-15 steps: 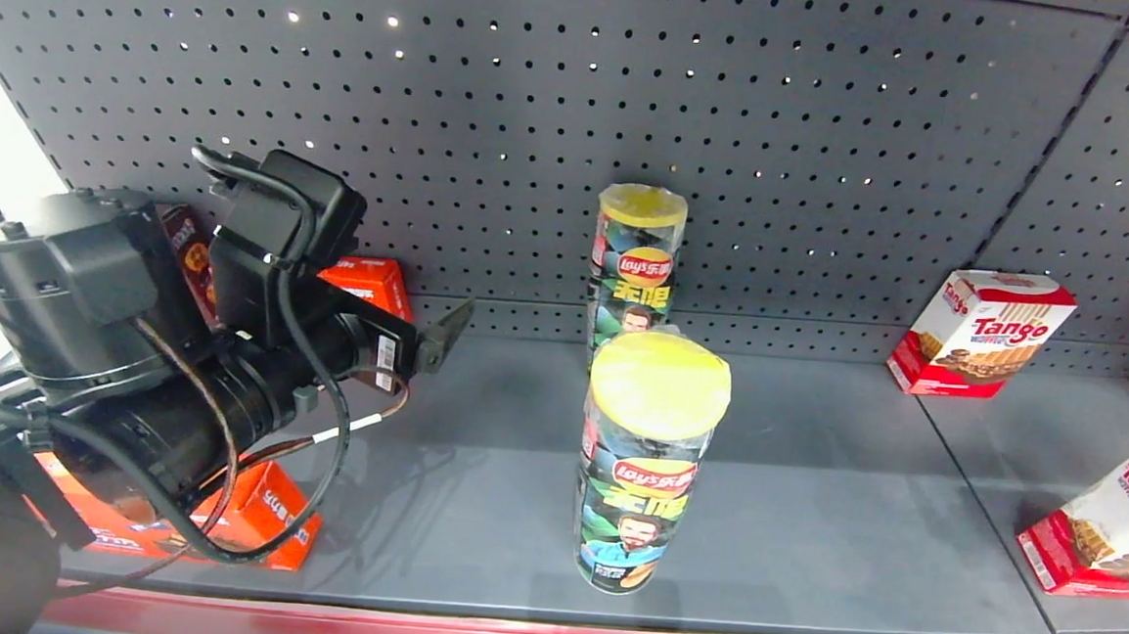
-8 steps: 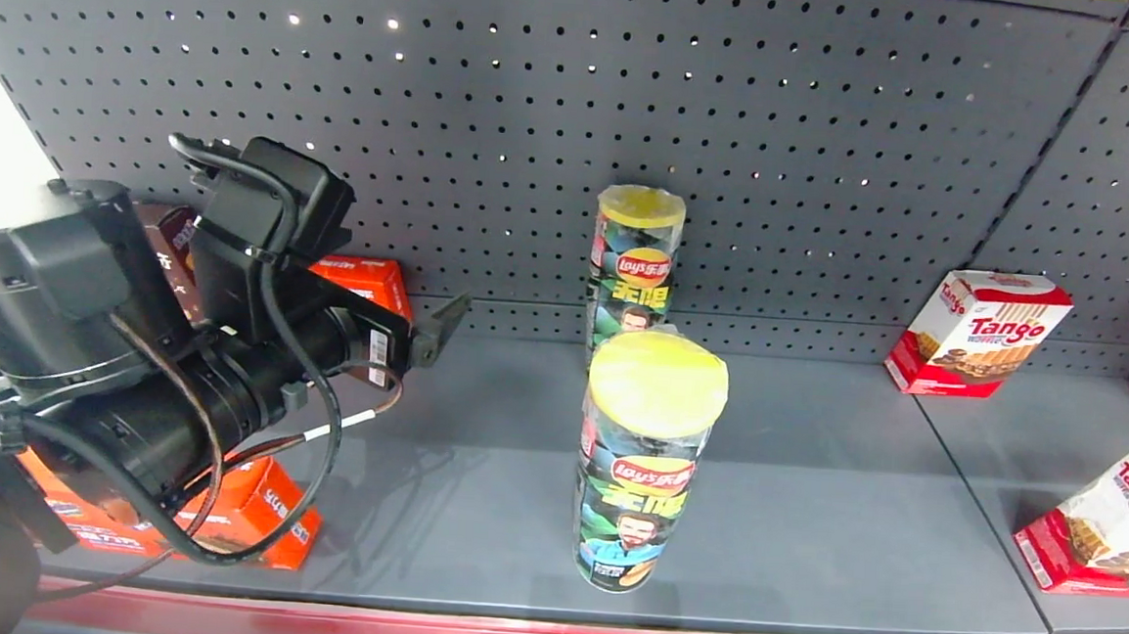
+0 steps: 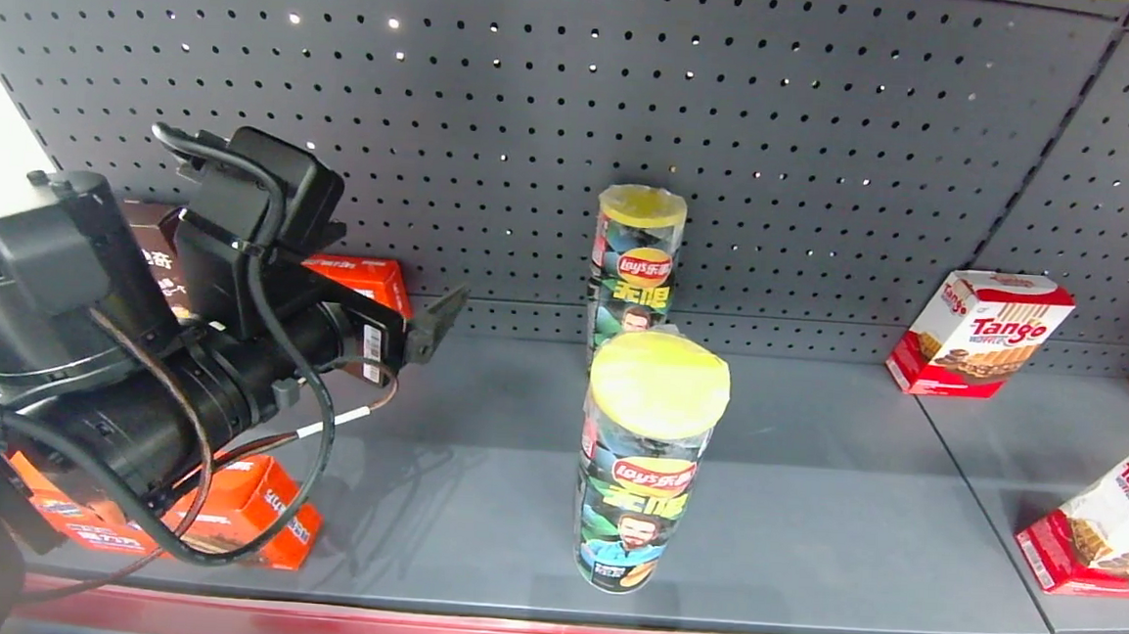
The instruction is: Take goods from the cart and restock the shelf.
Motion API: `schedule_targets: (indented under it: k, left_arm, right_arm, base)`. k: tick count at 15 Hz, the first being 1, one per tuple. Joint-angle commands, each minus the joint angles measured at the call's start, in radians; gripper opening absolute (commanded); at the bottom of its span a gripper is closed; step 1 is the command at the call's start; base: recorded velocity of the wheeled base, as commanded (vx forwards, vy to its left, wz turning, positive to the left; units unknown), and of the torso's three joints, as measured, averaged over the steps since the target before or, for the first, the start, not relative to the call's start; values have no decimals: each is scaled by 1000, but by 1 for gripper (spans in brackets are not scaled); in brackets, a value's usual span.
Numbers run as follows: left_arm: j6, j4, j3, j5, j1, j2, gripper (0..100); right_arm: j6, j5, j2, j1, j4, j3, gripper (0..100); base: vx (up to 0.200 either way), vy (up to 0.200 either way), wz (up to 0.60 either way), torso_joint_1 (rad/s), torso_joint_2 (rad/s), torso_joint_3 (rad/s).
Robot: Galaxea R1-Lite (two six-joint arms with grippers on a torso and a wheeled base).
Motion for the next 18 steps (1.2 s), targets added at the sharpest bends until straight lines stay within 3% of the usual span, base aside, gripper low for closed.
schedule_targets:
  k: [1,4,7,8,9,12,13,15,16,17,18]
  left_arm:
    - [-1,11,4,1,-4,-58,100]
    - [-4,53,70,1,-6,-208,100]
    - [-7,62,226,1,-3,-426,100]
    - [-7,62,226,1,-3,-426,100]
    - [-5,108,306,2,-9,-573,100]
    - [-2,419,364,2,-7,-894,100]
    - [-1,479,369,1,-7,-946,100]
    - [-4,835,367,5,0,-1261,100]
    - [-2,947,373,7,8,-1368,100]
    - [-2,1054,380,7,23,-1504,100]
    - [-8,1097,396,14,28,-1520,100]
  right_arm:
    - [-1,0,2,0,1,1,100]
    - [1,0,2,0,-1,3,100]
    - [1,0,2,0,-2,3,100]
    - [1,0,2,0,-2,3,100]
    - [1,0,2,0,-2,3,100]
    - [1,0,2,0,-2,3,100]
    - [1,0,0,0,-2,3,100]
    - [1,0,2,0,-2,3,100]
    - [1,0,2,0,-2,3,100]
    - [1,0,2,0,-2,3,100]
    - [1,0,2,0,-2,3,100]
  base:
    - [0,0,0,0,0,0]
    - [0,0,0,0,0,0]
    - [0,0,0,0,0,0]
    - [0,0,0,0,0,0]
    - [0,0,0,0,0,0]
    - [0,0,0,0,0,0]
    - [0,0,0,0,0,0]
    - [0,0,0,0,0,0]
    - [0,0,0,0,0,0]
    - [0,0,0,0,0,0]
    - [0,0,0,0,0,0]
